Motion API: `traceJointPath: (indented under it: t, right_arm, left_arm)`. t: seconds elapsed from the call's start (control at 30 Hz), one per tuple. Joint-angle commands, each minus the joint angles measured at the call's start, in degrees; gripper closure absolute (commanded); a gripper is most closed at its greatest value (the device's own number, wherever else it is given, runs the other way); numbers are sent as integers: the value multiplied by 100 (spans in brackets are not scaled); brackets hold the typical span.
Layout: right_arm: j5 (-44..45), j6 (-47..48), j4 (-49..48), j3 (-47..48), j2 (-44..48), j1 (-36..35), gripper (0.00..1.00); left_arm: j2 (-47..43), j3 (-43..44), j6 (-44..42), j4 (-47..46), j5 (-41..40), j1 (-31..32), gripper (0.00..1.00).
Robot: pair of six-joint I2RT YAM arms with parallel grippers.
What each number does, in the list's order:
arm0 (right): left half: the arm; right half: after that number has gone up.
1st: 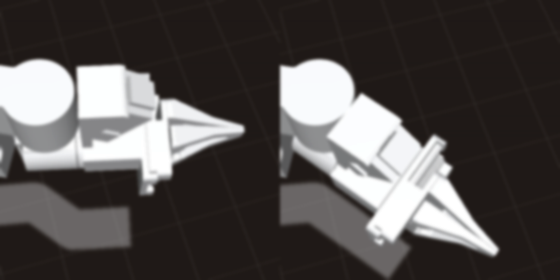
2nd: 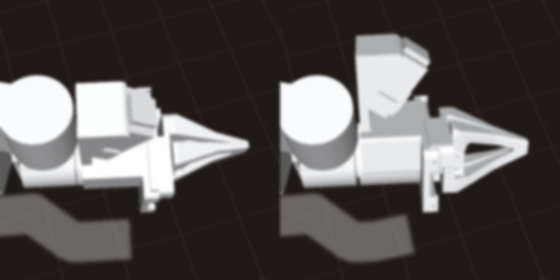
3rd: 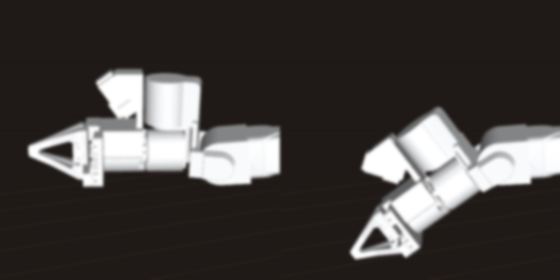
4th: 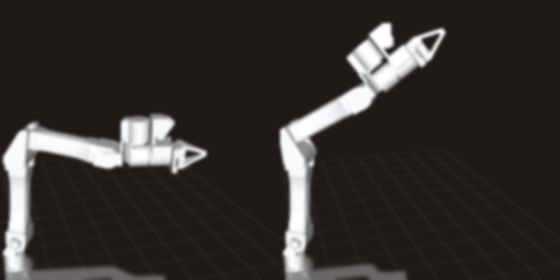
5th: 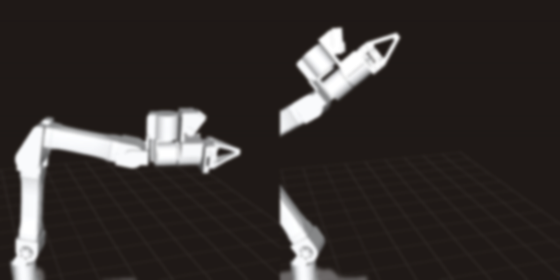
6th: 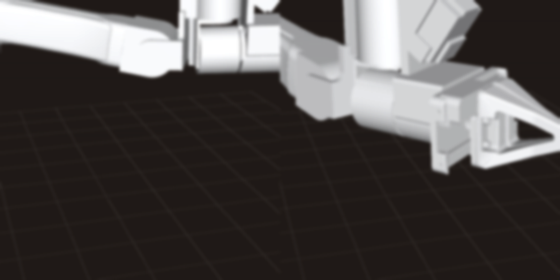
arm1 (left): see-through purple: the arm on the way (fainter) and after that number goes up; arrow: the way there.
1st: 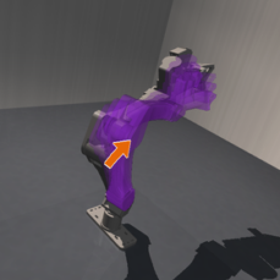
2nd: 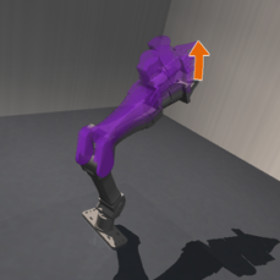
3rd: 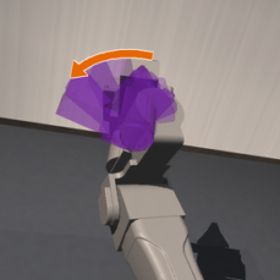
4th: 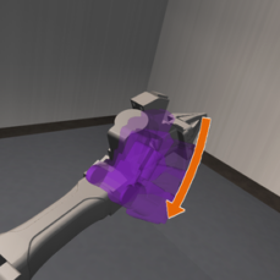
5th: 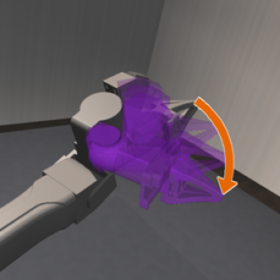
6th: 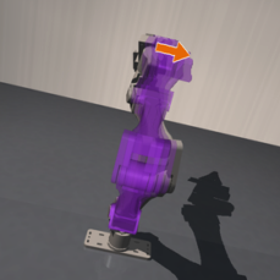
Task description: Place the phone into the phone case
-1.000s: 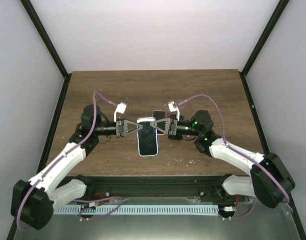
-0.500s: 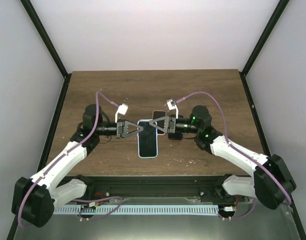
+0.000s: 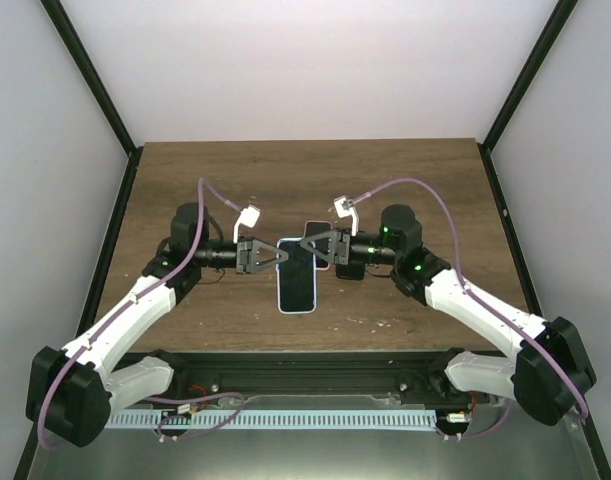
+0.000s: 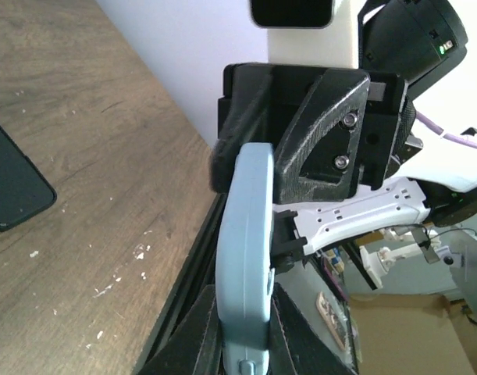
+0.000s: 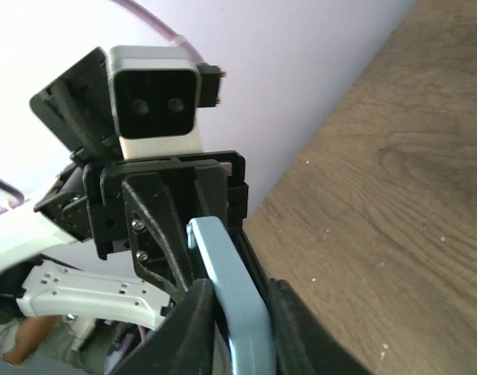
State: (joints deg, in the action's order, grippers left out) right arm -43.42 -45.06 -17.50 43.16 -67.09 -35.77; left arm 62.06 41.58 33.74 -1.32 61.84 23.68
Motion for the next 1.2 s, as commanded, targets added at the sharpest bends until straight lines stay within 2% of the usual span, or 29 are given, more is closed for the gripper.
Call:
traceJointPath:
  t: [0.0,0.07,0.2,0.23,0.27,0.3,0.47,0.73,0.87,1.17]
  right_arm:
    - [133,62,-254,263,269,16,88]
    - [249,14,-291,208,330,17,98]
    - [340,78,-101,261,366,16,99]
    - [278,65,-71,277,343,17,89]
    - [185,30,-26,296,324,14,74]
    - [47,-29,-43,279,290,19,64]
    - [-445,-108,6,31,164,-11,44]
    - [-651,0,349,-644,227,-130,24]
    - [-796,-214,56,-989,394,-123,28]
    - [-824,-528,-276,-1285,648,-129,68]
  left_arm:
    - [76,52,-85,393,-236,-13,96]
    - [97,68,-124,449,-249,-13,97]
    - [121,81,-97,472,-216,-13,97]
    - [107,82,-64,442,-215,-13,97]
    - [98,80,-8,388,-211,-13,97]
    - [73,61,89,282,-213,-13,97]
    - [-15,-32,626,-322,-271,-13,97]
    - [-79,19,936,-905,-599,-12,97]
    - [-74,8,1046,-1096,-749,-13,98]
    - [-4,-45,1027,-1229,-936,-13,98]
